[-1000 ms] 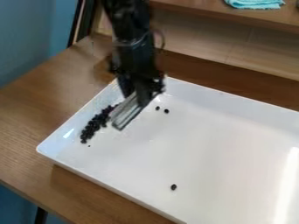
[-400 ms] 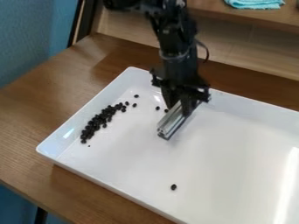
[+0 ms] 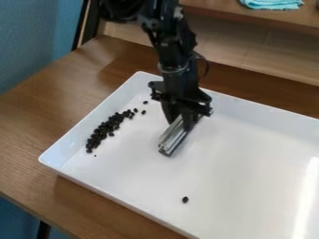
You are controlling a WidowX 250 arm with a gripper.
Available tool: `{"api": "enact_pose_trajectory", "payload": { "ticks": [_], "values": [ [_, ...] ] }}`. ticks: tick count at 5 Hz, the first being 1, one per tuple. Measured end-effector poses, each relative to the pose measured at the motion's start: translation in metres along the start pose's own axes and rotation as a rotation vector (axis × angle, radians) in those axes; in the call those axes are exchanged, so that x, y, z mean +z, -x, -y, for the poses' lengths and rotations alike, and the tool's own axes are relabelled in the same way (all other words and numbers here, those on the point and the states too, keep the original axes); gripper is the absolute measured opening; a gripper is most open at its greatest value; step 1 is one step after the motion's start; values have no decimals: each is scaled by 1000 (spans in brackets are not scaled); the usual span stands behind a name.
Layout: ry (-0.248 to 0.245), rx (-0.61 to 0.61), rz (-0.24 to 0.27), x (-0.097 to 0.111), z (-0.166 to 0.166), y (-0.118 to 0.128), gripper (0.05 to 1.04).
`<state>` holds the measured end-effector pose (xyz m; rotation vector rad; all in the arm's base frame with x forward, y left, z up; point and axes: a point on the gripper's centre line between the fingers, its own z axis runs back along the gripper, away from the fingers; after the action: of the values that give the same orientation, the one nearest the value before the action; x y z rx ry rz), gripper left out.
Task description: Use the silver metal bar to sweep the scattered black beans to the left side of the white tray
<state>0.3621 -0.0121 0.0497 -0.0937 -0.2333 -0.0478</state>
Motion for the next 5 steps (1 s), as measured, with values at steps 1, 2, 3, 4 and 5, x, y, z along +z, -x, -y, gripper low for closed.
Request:
{"api": "enact_pose_trajectory", "payload": {
  "ticks": [1,2,3,4,5],
  "values": [
    [-3,27,-10,-4,-10,9,370],
    [-9,52,-14,-4,-19,16,370],
    [-25,101,-14,2,-42,27,370],
    [-44,139,-20,7,-64,35,370],
    [-58,159,-32,11,-81,41,370]
  ]
}}
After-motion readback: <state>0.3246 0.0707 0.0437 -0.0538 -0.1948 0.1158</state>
